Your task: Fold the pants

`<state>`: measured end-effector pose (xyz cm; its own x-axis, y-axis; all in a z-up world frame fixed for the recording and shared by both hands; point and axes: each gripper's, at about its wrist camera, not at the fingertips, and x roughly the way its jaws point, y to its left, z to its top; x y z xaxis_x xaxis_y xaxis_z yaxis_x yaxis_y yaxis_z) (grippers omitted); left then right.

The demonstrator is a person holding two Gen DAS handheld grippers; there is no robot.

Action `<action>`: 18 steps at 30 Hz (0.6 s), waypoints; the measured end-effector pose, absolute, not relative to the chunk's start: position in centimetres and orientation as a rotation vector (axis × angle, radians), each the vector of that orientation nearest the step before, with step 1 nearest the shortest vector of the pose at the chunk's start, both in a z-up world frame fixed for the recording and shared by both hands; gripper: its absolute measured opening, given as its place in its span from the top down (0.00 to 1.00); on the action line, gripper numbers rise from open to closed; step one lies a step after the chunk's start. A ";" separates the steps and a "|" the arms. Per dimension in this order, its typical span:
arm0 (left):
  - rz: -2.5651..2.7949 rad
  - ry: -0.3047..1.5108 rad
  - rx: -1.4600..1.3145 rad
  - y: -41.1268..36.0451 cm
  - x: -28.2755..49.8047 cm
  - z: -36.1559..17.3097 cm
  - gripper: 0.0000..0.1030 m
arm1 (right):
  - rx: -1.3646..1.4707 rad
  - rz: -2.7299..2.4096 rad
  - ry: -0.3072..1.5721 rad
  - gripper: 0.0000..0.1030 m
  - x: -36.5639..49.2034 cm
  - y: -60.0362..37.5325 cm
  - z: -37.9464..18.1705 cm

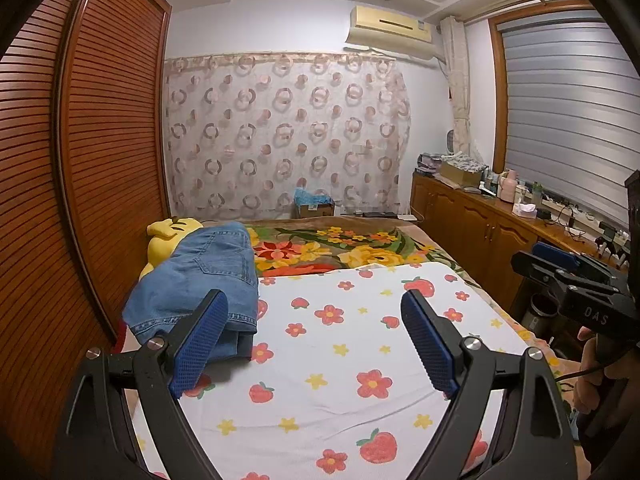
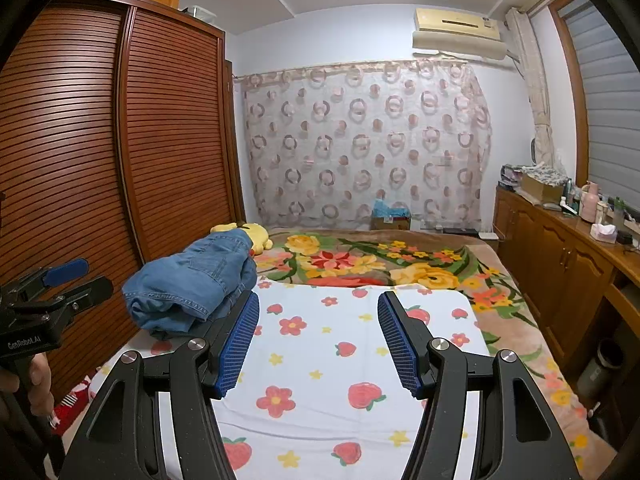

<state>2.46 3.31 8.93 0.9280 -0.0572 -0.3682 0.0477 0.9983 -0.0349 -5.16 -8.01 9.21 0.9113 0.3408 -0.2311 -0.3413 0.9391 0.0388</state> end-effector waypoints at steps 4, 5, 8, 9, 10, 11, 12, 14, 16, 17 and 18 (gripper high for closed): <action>-0.055 0.379 -0.029 3.4 2.4 8.9 0.14 | -0.002 0.352 0.239 0.38 -5.1 -8.0 9.2; -0.056 0.378 -0.027 3.4 2.4 8.9 0.14 | -0.002 0.352 0.239 0.38 -5.1 -8.1 9.2; -0.055 0.377 -0.026 3.5 2.4 9.0 0.14 | -0.003 0.351 0.237 0.38 -5.2 -8.2 9.2; -0.056 0.377 -0.027 3.5 2.4 9.0 0.14 | -0.003 0.350 0.237 0.38 -5.3 -8.1 9.1; -0.055 0.378 -0.026 3.4 2.4 9.0 0.14 | -0.003 0.349 0.237 0.38 -5.3 -8.2 9.2; -0.055 0.377 -0.026 3.5 2.4 9.0 0.14 | -0.002 0.350 0.237 0.38 -5.4 -8.2 9.1; -0.055 0.377 -0.026 3.5 2.4 9.0 0.14 | -0.002 0.349 0.236 0.38 -5.4 -8.3 9.2; -0.056 0.378 -0.027 3.5 2.4 9.0 0.14 | -0.002 0.349 0.234 0.38 -5.5 -8.4 9.2; -0.056 0.378 -0.026 3.5 2.4 9.0 0.14 | -0.001 0.347 0.233 0.38 -5.5 -8.4 9.3; -0.056 0.378 -0.026 3.4 2.4 9.0 0.14 | -0.001 0.347 0.232 0.38 -5.6 -8.4 9.3; -0.055 0.378 -0.027 3.4 2.4 9.0 0.14 | -0.002 0.345 0.231 0.38 -5.6 -8.4 9.3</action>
<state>2.40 3.41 8.98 0.9279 -0.0589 -0.3682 0.0489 0.9981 -0.0363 -5.59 -8.44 9.29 0.9148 0.3354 -0.2249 -0.3358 0.9412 0.0378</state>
